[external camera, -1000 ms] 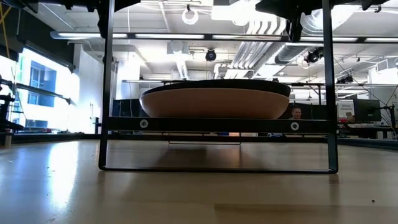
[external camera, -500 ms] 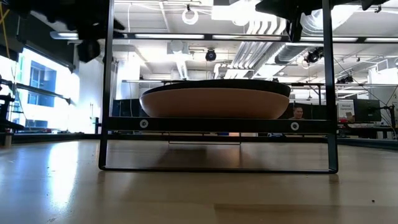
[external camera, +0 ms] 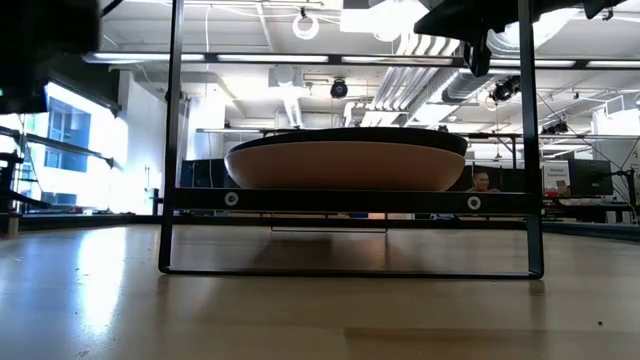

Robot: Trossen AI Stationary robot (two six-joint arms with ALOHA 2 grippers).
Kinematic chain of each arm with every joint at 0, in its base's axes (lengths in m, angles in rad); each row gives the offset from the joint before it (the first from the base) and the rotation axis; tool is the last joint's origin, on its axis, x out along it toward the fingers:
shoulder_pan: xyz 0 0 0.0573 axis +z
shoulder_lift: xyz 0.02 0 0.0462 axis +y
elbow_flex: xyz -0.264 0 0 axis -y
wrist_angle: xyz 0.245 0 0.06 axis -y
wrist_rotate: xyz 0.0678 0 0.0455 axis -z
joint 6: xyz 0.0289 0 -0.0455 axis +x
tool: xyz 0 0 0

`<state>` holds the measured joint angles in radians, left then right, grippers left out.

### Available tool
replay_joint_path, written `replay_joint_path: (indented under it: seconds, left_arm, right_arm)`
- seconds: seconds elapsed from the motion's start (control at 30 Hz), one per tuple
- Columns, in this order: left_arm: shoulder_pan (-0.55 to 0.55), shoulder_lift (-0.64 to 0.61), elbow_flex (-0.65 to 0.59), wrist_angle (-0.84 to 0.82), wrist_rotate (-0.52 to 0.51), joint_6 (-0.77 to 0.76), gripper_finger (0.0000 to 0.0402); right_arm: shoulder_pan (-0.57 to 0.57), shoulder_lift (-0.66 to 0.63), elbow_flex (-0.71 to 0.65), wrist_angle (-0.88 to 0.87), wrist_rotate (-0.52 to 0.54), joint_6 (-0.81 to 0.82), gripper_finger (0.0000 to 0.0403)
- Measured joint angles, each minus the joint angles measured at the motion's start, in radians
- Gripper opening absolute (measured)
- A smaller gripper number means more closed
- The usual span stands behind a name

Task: Place and stack plates onto a shelf
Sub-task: Stack the white plate on top of the dark green plate on the shelf

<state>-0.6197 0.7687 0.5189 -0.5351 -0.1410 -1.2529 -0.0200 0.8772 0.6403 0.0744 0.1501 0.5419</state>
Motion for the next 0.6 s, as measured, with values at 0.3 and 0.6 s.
replay_joint_path:
  seconds: [0.3, 0.6]
  left_arm:
    - [-0.102, 0.185, 0.000, -0.167, 0.003, 0.257, 0.0143]
    - [-0.102, 0.315, 0.000, -0.074, 0.145, 0.479, 0.0152]
  right_arm:
    - [0.000, 0.000, 0.000, -0.045, 0.060, 0.000, 0.0000]
    - [0.000, 0.001, 0.000, -0.120, 0.060, 0.037, 0.0000]
